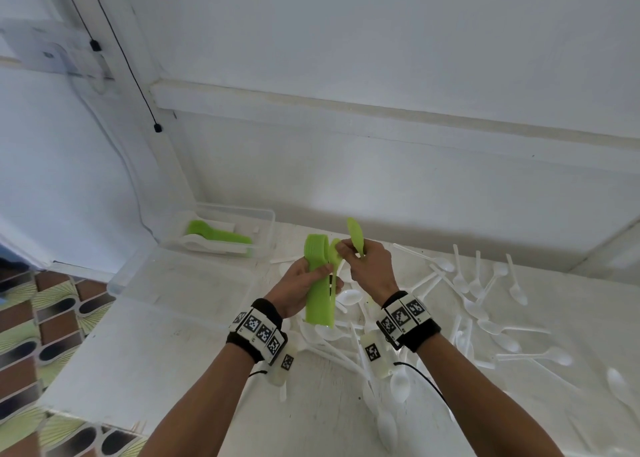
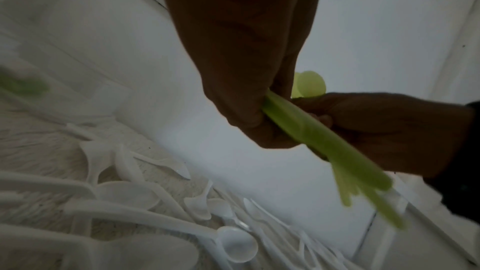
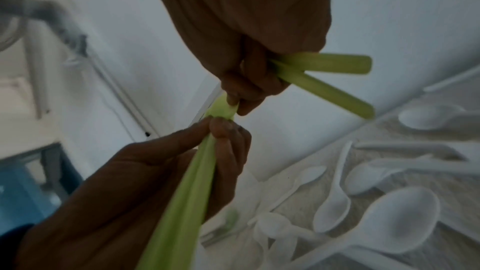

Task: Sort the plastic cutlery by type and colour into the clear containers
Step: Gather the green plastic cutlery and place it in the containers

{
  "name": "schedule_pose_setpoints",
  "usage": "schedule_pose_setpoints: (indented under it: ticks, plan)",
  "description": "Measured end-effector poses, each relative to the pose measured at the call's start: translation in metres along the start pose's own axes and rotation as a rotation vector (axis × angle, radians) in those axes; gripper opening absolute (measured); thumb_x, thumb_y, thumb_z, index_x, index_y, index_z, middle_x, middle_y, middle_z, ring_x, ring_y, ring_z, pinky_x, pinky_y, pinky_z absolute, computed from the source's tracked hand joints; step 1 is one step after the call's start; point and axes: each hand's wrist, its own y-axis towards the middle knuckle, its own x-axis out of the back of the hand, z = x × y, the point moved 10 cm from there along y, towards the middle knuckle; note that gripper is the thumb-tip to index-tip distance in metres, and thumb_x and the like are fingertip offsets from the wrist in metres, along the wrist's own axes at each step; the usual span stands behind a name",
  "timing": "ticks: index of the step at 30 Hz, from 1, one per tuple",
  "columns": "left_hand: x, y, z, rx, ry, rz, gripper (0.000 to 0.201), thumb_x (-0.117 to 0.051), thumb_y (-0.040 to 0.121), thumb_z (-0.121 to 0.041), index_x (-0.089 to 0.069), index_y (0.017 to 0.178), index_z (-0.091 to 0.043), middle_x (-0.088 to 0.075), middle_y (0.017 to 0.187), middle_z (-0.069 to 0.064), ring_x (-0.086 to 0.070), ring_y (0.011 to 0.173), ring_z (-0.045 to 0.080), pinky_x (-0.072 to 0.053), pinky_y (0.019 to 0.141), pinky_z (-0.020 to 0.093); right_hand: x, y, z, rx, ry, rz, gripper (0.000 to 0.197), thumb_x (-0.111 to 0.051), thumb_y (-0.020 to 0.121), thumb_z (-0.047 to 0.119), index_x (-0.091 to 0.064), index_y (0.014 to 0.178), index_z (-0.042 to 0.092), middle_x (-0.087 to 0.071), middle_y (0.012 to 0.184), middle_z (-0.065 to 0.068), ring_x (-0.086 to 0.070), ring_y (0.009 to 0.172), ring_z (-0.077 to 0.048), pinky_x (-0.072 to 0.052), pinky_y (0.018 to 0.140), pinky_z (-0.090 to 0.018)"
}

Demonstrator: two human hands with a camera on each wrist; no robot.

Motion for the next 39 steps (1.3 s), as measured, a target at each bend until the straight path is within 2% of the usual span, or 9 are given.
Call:
schedule_pose_setpoints:
  ticks: [4,8,12,16,20,25,29,34,39]
  plan:
    - [-0.012,-0.002,-0.002,0.049,-0.036,0.107,0.028,-0.057,0.099,-0.009,-0.055,0.126,-0.001,-0.068,0.108,0.017,-0.065,0.078,0.026,-0.057,0.075,0.037,-0.001,-0.005,-0.014,-0.063,0.127,-0.006,0.013,-0.076,0.09,0.03,-0.079,0.092,0.018,-0.077,0.085,0.006,-0.062,0.058,-0.001,-0.05,0.059,-0.02]
    - [-0.019,-0.004,0.003,0.085,0.056,0.162,0.016,-0.056,0.101,-0.01,-0.054,0.116,-0.003,-0.065,0.094,0.011,-0.062,0.076,0.02,-0.055,0.071,0.034,-0.002,-0.005,-0.019,-0.091,0.164,-0.009,0.02,-0.074,0.091,0.034,-0.076,0.097,0.015,-0.076,0.088,0.001,-0.057,0.05,-0.006,-0.048,0.054,-0.023]
    - [-0.008,0.0,0.008,0.08,0.005,0.061,0.014,-0.057,0.101,-0.013,-0.058,0.112,-0.004,-0.062,0.085,0.006,-0.058,0.069,0.016,-0.052,0.067,0.03,-0.012,-0.004,-0.03,-0.288,0.164,0.095,0.031,-0.059,0.098,0.038,-0.053,0.119,0.017,-0.062,0.096,-0.002,-0.053,0.057,-0.011,-0.042,0.052,-0.022]
    - [0.014,0.005,0.01,0.033,0.008,-0.099,0.018,-0.061,0.099,-0.012,-0.057,0.114,-0.004,-0.063,0.09,0.007,-0.058,0.067,0.018,-0.051,0.066,0.032,-0.026,-0.01,-0.037,-0.381,0.225,0.241,0.018,-0.035,0.102,0.026,-0.035,0.115,0.014,-0.05,0.097,-0.007,-0.044,0.054,-0.014,-0.031,0.052,-0.025]
    - [0.023,0.008,0.009,0.008,0.0,-0.169,0.021,-0.064,0.097,-0.012,-0.059,0.115,-0.003,-0.065,0.089,0.006,-0.061,0.071,0.018,-0.053,0.066,0.031,-0.037,-0.016,-0.029,-0.247,0.136,0.326,0.023,-0.038,0.105,0.023,-0.047,0.12,0.008,-0.053,0.095,-0.003,-0.046,0.063,-0.013,-0.036,0.052,-0.024]
    - [0.021,0.008,0.01,-0.022,0.003,-0.184,0.02,-0.063,0.098,-0.01,-0.061,0.116,-0.001,-0.064,0.081,0.01,-0.062,0.069,0.018,-0.054,0.064,0.031,-0.034,-0.017,-0.019,-0.088,0.119,0.235,0.011,-0.056,0.102,0.02,-0.064,0.096,0.015,-0.059,0.078,-0.003,-0.055,0.06,-0.017,-0.047,0.053,-0.027]
    - [0.024,0.008,0.012,-0.03,0.021,-0.193,0.031,-0.064,0.097,-0.012,-0.058,0.124,0.002,-0.064,0.086,0.009,-0.062,0.073,0.017,-0.054,0.067,0.033,-0.024,-0.018,-0.021,-0.156,0.248,0.116,0.011,-0.063,0.099,0.016,-0.062,0.11,0.014,-0.072,0.078,-0.005,-0.059,0.056,-0.014,-0.052,0.054,-0.026]
    - [0.024,0.008,0.017,-0.005,-0.017,-0.167,0.032,-0.065,0.097,-0.013,-0.06,0.127,-0.002,-0.066,0.09,0.007,-0.062,0.079,0.016,-0.054,0.07,0.034,-0.022,-0.016,-0.028,-0.173,0.208,0.103,0.012,-0.073,0.092,0.021,-0.069,0.098,0.012,-0.073,0.092,-0.003,-0.065,0.062,-0.013,-0.051,0.057,-0.026]
    - [0.018,0.007,0.016,-0.006,-0.052,-0.12,0.037,-0.064,0.096,-0.013,-0.058,0.131,-0.001,-0.067,0.109,0.013,-0.064,0.095,0.023,-0.056,0.074,0.035,-0.028,-0.017,-0.022,-0.15,0.339,0.141,0.012,-0.075,0.091,0.016,-0.078,0.096,0.006,-0.077,0.087,-0.007,-0.072,0.077,-0.015,-0.061,0.071,-0.029]
